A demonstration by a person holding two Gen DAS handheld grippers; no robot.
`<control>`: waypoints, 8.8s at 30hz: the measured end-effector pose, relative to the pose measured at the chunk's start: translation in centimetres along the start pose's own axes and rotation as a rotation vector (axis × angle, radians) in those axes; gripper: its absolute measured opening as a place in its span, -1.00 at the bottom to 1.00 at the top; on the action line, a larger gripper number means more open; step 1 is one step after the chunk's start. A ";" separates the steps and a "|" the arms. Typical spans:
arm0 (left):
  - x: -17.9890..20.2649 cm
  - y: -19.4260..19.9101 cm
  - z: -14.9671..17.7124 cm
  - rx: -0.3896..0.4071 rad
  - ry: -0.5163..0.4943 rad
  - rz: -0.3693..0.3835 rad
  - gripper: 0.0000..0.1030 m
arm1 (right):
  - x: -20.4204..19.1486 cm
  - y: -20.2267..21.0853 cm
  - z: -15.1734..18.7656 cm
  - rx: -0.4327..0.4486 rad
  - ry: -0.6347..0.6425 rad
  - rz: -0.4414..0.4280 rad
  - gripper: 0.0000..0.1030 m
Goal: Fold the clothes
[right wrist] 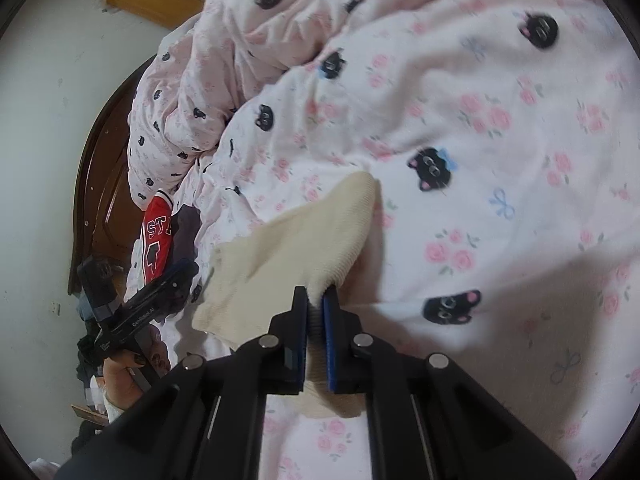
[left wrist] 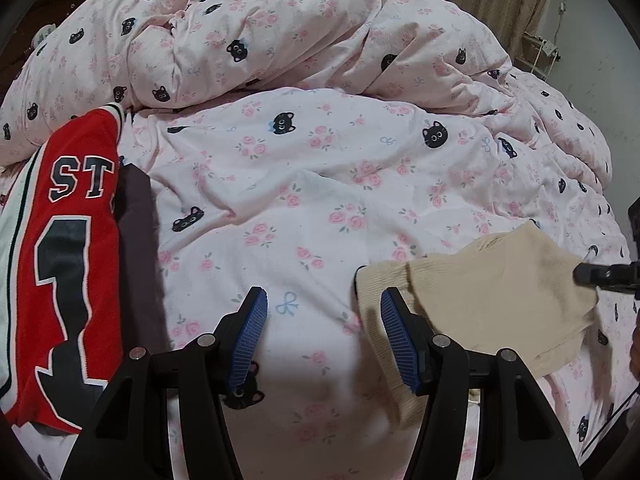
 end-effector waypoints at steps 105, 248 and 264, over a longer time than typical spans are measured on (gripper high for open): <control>0.6 -0.5 4.0 -0.167 0.004 0.150 0.05 | -19.9 -14.5 -2.1 -0.144 0.473 0.528 -0.68; -5.5 0.8 8.7 -0.053 0.422 0.485 0.35 | -11.3 -10.6 4.8 -0.144 -0.068 -0.150 -0.42; -3.0 -0.8 9.2 -0.178 0.746 0.725 0.35 | -11.3 -8.6 2.3 -0.173 -0.246 -0.341 -0.49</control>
Point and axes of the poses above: each gripper's, at about its wrist camera, not at the fingertips, and y roughly against the way its jaws point, x to its right, z to its underside, the point moved 6 cm from there along -y, roughly the way its jaws point, and after that the axes turned 15 degrees about z, right-handed, at the moved point
